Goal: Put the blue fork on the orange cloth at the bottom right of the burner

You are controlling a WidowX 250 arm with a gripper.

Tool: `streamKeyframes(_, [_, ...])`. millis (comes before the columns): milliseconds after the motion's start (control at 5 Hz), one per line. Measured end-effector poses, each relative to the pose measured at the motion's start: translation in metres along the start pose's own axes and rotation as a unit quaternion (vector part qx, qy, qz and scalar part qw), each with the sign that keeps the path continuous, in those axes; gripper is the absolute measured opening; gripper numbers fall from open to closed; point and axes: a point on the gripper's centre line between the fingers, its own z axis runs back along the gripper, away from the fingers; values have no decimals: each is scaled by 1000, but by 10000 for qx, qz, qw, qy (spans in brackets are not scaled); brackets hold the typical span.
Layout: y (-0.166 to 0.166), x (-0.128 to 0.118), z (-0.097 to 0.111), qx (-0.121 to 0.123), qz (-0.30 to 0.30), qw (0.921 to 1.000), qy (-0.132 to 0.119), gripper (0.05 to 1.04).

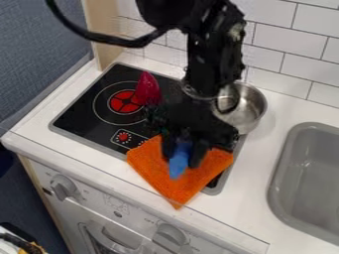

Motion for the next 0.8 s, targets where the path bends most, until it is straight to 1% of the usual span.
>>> streamKeyframes(200, [13,3,-4,140,287,9995,51,436])
streamKeyframes(400, [22,4,-8,168,515,9984,148,509])
streamKeyframes(600, [28,5,-11,60,634,9976,254,821])
streamKeyframes(800, [28,4,-13,35,583,9980,253,1013])
